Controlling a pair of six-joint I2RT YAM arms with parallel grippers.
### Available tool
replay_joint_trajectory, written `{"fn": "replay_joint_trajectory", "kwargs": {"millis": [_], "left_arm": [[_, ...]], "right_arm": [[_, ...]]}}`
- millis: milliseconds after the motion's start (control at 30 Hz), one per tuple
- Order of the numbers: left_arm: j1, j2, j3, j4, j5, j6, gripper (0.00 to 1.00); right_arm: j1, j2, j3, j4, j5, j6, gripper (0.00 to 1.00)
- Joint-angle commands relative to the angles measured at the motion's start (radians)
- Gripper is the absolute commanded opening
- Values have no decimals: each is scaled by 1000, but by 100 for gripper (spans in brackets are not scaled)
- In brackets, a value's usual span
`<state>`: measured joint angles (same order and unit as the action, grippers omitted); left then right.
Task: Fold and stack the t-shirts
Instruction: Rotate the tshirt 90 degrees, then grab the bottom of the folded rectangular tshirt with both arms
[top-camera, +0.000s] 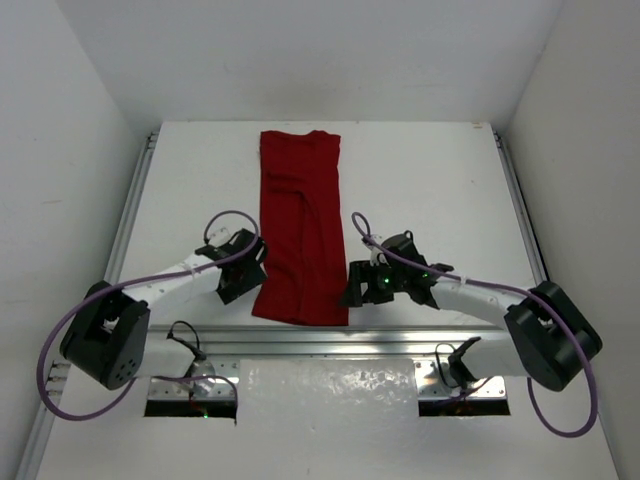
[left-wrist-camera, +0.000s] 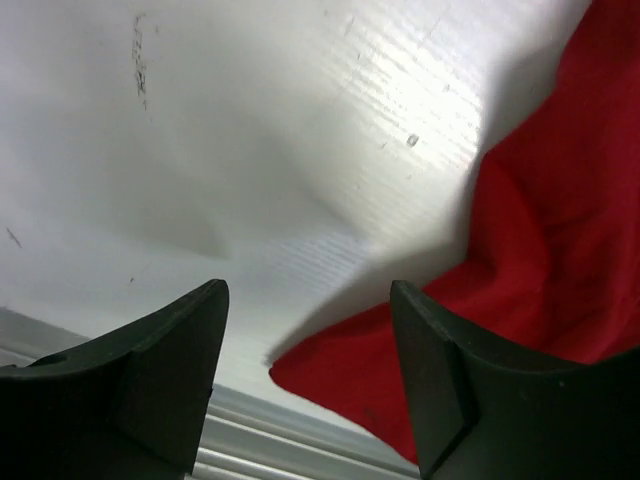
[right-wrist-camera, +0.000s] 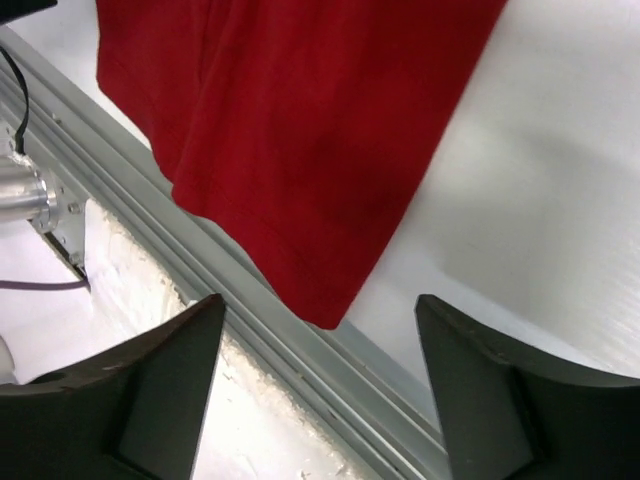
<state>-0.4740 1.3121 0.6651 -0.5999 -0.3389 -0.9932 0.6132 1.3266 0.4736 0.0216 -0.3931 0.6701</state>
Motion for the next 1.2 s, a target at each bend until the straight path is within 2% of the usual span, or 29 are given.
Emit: {"fn": "replay_joint_trajectory", "kwargs": {"millis": [0,67,133,167,433,567,633,700,767,833,1000,1033,1167], "left_arm": [[0,-40,14,57,31,16,63],[0,-25,-5,66,40,31,59],[0,-1,-25,109,102,53,47],[-5,9,-44,114,115,53,46],[-38,-46,-183,120,144,21,46],[-46,-68,-185,86,135,4,46],[-49,-86,-180,62,136,1,48],[-61,-144,-174,3,106,-21,59],[-67,-240,-194,-29,104,-35,79],[-75,-303,-211,-25,116,-48,82],[-78,-265,-246,20,144,-44,70],[-78,-255,-251,31,153,-42,60],[-84,-246,-271,74,153,-35,60]], "right_arm": [[11,17,-16,52,-35,31,76],[20,34,-20,55,-29,36,73],[31,57,-29,58,-18,48,72],[36,59,-47,64,-15,55,72],[60,11,-191,196,3,135,73],[63,23,-228,262,4,163,73],[66,34,-231,270,2,166,73],[69,39,-233,282,-1,166,74],[71,39,-234,281,-4,163,74],[72,26,-242,278,5,161,74],[74,-7,-242,253,11,154,74],[76,-24,-240,244,17,149,74],[74,-55,-239,213,30,132,75]]}}
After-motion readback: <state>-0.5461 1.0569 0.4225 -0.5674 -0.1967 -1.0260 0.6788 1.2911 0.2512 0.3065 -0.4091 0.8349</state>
